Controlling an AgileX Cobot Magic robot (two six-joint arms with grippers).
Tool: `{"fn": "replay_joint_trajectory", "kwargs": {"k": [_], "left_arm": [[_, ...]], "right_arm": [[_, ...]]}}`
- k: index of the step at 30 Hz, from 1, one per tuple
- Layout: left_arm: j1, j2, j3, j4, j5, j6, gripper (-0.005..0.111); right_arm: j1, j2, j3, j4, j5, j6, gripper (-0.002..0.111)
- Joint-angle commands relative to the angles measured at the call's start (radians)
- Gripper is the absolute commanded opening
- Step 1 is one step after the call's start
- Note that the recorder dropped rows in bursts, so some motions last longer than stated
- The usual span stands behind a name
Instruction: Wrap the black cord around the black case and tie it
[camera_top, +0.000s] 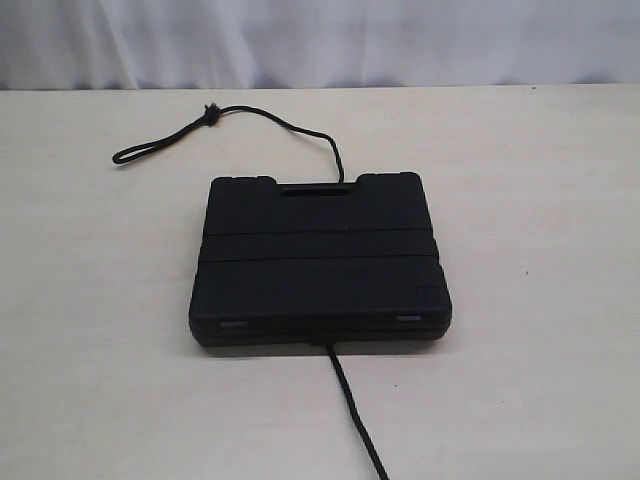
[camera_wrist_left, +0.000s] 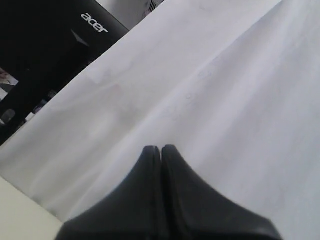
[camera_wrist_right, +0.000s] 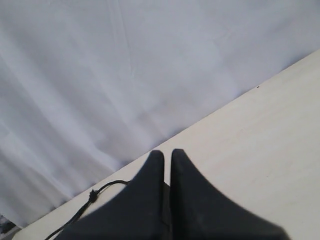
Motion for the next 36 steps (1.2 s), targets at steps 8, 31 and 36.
{"fn": "replay_joint_trajectory", "kwargs": {"k": [8, 31, 36], "left_arm": [[-0.018, 0.603, -0.576, 0.433, 0.368, -0.009, 0.0], [-0.517, 2.125, -1.906, 0.365, 1.334, 0.588, 0.044], [-0.518, 2.278, -2.019, 0.402, 1.352, 0.586, 0.055]], "right_arm": [[0.0, -0.006, 0.0, 0.114, -0.095, 0.005, 0.004], [0.0, -0.006, 0.0, 0.103, -0.026, 0.001, 0.004], [0.0, -0.006, 0.0, 0.104, -0.024, 0.001, 0.004]]}}
